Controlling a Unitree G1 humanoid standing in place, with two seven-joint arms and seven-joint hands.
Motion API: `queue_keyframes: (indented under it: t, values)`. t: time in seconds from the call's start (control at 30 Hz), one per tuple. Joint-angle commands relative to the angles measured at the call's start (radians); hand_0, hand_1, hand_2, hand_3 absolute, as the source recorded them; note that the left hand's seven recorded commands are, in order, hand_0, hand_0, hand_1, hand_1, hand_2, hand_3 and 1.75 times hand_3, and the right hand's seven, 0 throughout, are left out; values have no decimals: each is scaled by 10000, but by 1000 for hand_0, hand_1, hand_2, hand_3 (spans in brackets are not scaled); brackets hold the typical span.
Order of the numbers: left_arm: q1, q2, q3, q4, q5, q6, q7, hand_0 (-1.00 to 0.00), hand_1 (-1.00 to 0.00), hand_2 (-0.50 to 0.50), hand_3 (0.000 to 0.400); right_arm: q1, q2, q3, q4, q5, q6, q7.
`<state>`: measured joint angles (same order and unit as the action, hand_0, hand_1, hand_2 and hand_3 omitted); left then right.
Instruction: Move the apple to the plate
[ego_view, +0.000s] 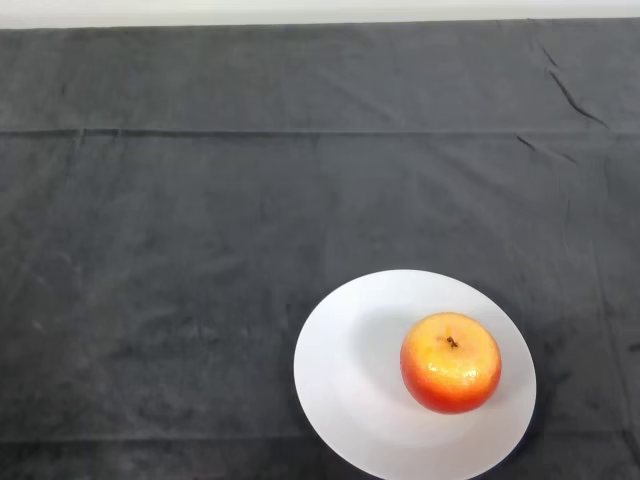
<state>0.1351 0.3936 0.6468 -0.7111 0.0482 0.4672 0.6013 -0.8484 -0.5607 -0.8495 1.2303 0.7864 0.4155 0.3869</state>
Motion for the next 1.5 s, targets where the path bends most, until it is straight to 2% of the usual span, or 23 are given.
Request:
queue_keyframes:
  t: [0.03,1.5]
  values:
    - [132,-13,81,-286,-7,-121,143,0,0,0,0,211,-103,-118,-168,289,15,-10]
    - [169,78,5,-306,-104,-40,206,0,0,0,0,208,-105,-119,-162,286,13,-6]
